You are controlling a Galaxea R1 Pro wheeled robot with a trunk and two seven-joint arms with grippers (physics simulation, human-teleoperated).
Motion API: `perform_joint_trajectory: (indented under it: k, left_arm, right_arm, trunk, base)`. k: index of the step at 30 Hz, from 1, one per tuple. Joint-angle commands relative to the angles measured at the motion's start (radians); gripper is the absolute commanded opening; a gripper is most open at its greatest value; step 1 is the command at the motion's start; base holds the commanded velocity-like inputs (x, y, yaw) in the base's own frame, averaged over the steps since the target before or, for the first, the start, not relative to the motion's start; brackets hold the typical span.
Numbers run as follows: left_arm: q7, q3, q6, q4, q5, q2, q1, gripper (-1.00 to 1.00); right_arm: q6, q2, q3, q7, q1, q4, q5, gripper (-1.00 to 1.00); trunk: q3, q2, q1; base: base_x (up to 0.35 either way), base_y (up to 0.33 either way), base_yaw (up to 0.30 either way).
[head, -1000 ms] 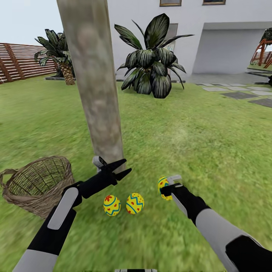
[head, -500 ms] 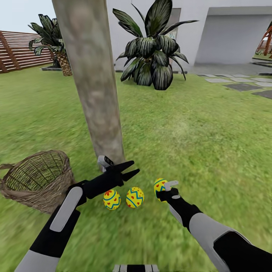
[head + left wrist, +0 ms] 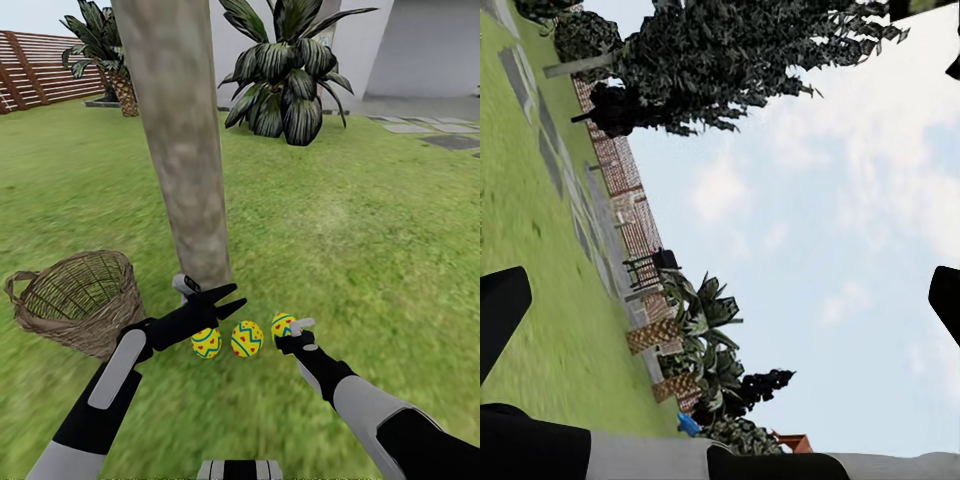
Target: Take the three Easter eggs out of the wicker basket on the lawn in the garden, then place them on the lawn next to a single tree (choose any tree) so that all three eggs are next to the same tree and none are left in the basket.
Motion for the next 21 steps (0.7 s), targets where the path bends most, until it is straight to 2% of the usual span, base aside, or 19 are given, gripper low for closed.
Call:
perform_joint_trajectory:
  k: [1, 14, 21]
  left_arm:
    - [-0.002, -0.001, 0.003, 0.000, 0.002, 0.001, -0.001, 1.00]
    - [-0.002, -0.001, 0.003, 0.000, 0.002, 0.001, -0.001, 1.00]
    - [-0.009, -0.001, 0.003, 0.002, 0.002, 0.001, -0.001, 1.00]
  right_arm:
    - [0.007, 0.000, 0.008, -0.007, 0.000, -0.002, -0.009, -1.00]
    - [0.023, 0.001, 0.008, -0.009, -0.004, -0.001, -0.013, -1.00]
    - [0.023, 0.001, 0.008, -0.009, -0.005, -0.001, -0.013, -1.00]
  trunk:
    - [-0.005, -0.001, 0.000]
    - [-0.055, -0.004, 0.006]
    - [-0.055, -0.004, 0.006]
  base:
    - [0.000, 0.000, 0.000]
    - [0.000, 0.000, 0.000]
    - [0.045, 0.000, 0.000]
